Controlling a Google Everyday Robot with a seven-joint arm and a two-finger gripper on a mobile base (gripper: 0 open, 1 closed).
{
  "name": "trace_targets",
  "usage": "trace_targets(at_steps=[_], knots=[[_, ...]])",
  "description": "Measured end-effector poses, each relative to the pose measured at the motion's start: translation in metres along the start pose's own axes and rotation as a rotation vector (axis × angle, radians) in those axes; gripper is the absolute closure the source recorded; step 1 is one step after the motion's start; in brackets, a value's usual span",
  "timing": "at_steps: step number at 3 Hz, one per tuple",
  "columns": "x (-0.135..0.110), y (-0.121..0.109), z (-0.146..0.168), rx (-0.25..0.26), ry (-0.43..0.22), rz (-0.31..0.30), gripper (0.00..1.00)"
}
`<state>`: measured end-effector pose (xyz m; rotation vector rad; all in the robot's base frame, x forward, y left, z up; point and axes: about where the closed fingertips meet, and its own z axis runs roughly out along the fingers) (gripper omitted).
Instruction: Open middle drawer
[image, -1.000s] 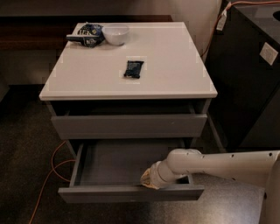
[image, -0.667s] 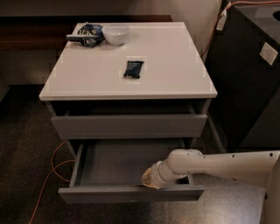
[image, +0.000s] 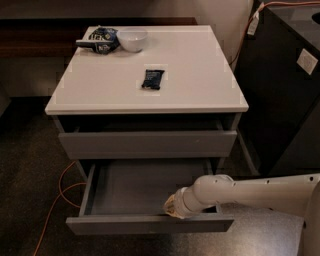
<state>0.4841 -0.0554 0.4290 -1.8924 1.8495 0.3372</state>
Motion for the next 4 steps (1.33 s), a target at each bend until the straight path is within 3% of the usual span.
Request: trace_targets(at_steps=[3,4], knots=[[0.004,0.032,-0.003,-0.046,0.003,-0.007,1.00],[0.007,0.055,0.001,-0.095,-0.009,-0.004,1.00]])
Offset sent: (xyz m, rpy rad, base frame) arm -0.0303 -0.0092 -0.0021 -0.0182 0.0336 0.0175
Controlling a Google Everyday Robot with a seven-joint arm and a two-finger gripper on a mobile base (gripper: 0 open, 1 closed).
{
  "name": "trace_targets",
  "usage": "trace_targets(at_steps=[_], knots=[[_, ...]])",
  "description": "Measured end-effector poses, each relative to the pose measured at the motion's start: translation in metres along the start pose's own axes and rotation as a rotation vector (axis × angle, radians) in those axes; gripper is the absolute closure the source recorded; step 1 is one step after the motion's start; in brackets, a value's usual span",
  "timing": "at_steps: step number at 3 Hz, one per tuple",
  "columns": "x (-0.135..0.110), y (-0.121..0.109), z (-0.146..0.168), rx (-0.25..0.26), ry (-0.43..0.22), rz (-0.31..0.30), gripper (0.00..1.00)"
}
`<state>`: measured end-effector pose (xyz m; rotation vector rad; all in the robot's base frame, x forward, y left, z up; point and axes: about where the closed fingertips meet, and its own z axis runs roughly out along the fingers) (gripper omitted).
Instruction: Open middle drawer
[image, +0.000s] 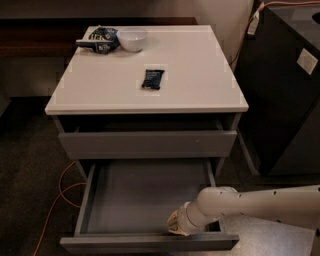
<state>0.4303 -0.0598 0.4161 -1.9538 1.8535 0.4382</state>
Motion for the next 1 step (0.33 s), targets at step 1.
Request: trace_targets(at_steps=[1], knots=[[0.0000,0.0000,0.0000,0.000,0.000,0.000,1.00]])
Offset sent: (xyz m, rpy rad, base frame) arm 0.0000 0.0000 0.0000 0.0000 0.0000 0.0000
